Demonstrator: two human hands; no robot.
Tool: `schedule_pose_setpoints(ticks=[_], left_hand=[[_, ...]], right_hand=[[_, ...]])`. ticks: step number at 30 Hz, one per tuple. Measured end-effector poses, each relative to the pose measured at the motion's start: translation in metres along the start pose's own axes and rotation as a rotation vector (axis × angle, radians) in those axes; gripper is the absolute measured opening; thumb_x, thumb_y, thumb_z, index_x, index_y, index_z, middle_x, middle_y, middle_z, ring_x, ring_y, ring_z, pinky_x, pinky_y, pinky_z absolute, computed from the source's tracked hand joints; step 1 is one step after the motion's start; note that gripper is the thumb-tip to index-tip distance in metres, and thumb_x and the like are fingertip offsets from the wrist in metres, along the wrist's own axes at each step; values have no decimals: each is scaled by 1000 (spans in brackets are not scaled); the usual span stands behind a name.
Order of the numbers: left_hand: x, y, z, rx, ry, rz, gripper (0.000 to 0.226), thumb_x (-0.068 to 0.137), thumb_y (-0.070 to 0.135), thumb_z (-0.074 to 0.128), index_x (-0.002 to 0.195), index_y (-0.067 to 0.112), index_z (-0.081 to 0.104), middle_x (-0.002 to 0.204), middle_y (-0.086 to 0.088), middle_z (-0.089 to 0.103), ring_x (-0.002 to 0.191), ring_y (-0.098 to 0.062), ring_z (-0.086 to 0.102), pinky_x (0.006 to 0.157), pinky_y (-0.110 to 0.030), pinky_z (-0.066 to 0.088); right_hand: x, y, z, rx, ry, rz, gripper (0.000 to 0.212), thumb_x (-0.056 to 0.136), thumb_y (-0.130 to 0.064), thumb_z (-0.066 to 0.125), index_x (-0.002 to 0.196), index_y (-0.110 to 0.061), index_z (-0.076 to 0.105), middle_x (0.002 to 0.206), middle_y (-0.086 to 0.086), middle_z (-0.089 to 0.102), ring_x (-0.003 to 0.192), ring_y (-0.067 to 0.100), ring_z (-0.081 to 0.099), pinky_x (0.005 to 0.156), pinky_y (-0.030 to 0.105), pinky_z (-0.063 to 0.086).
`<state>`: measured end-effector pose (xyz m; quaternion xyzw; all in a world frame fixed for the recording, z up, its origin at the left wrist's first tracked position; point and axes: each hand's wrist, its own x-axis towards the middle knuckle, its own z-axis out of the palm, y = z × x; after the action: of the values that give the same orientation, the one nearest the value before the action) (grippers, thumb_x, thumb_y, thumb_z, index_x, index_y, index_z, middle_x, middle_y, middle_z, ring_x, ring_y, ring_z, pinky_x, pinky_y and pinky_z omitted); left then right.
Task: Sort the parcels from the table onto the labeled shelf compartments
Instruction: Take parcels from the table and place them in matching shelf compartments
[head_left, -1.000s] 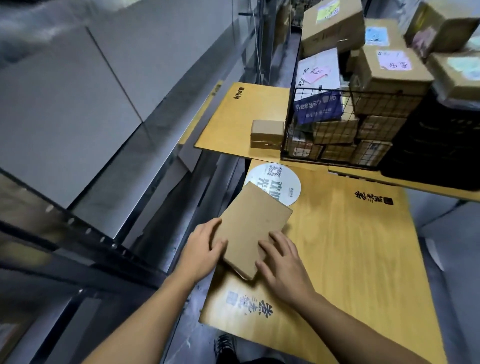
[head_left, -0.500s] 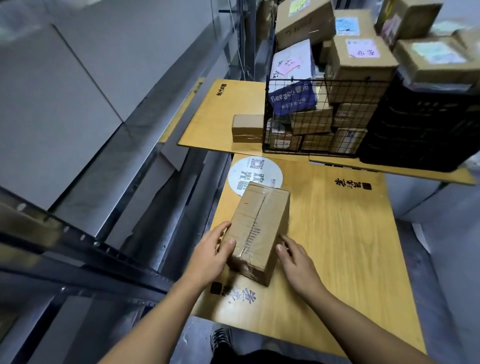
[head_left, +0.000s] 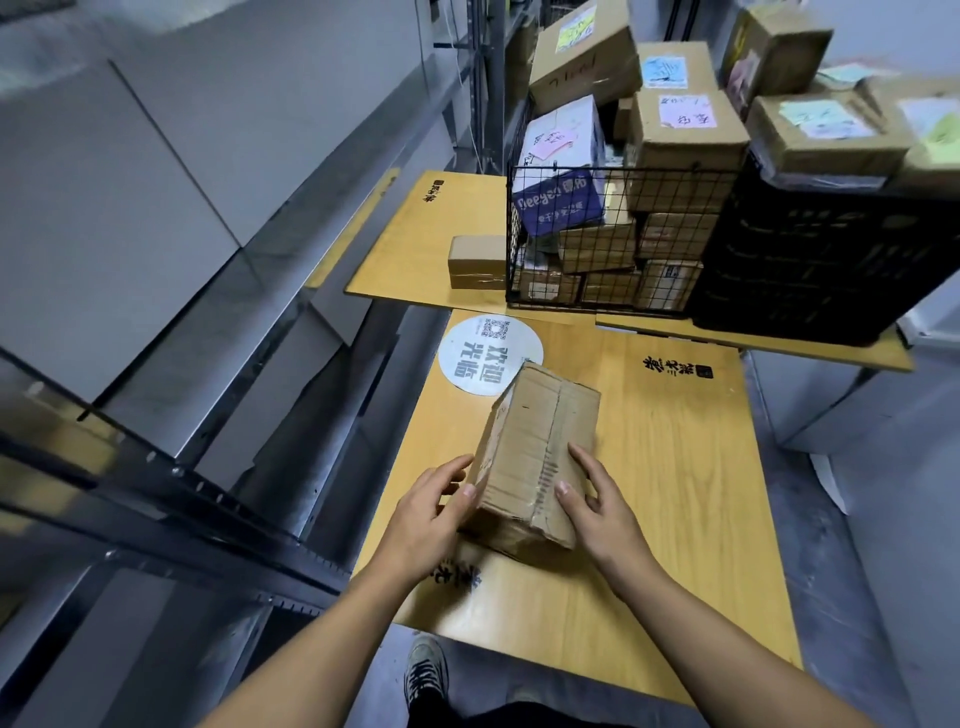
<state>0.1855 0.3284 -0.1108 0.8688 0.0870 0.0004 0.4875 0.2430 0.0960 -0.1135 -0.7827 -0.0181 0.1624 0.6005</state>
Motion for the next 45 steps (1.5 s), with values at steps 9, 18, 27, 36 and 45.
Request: schedule_pose_setpoints(ticks=[9, 18, 27, 36, 45], left_hand=[[8, 10, 36, 166, -152, 12, 54, 93, 48, 57, 143, 33, 45, 142, 9, 33, 131, -6, 35, 101, -11, 23], [15, 30, 70, 233, -203, 17, 61, 93, 42, 58, 147, 35, 33, 151, 2, 30, 136, -13, 34, 104, -16, 24], [-10, 28, 77, 231, -101, -24, 63, 95, 40, 56, 151, 30, 29, 148, 1, 42, 129, -13, 41, 96, -12, 26], [-75, 12, 43, 138, 232, -153, 59, 92, 32, 62, 145, 31, 37, 134, 7, 47, 115, -3, 45, 91, -10, 30], [-200, -9, -6, 100, 603, -321, 58, 91, 26, 66, 144, 25, 42, 138, 6, 47, 110, 9, 37, 90, 6, 19]], right_hand=[[-11, 23, -68, -375, 30, 27, 42, 102, -29, 54, 143, -34, 51, 153, 8, 36, 142, 23, 36, 110, 26, 31], [-22, 23, -80, -21, 97, 228, 54, 96, -40, 63, 145, -37, 40, 127, -2, 66, 116, 18, 63, 103, 47, 49], [-26, 26, -55, 240, 49, 354, 71, 89, -19, 75, 145, -37, 36, 114, 7, 71, 87, 24, 72, 45, 22, 48], [-21, 10, 7, 148, -197, 281, 82, 84, -20, 79, 143, -47, 29, 121, -2, 69, 103, 27, 70, 62, 35, 55], [-72, -13, 112, 46, -501, 118, 75, 85, -22, 78, 137, -49, 31, 117, -5, 71, 96, 18, 72, 76, 44, 62]])
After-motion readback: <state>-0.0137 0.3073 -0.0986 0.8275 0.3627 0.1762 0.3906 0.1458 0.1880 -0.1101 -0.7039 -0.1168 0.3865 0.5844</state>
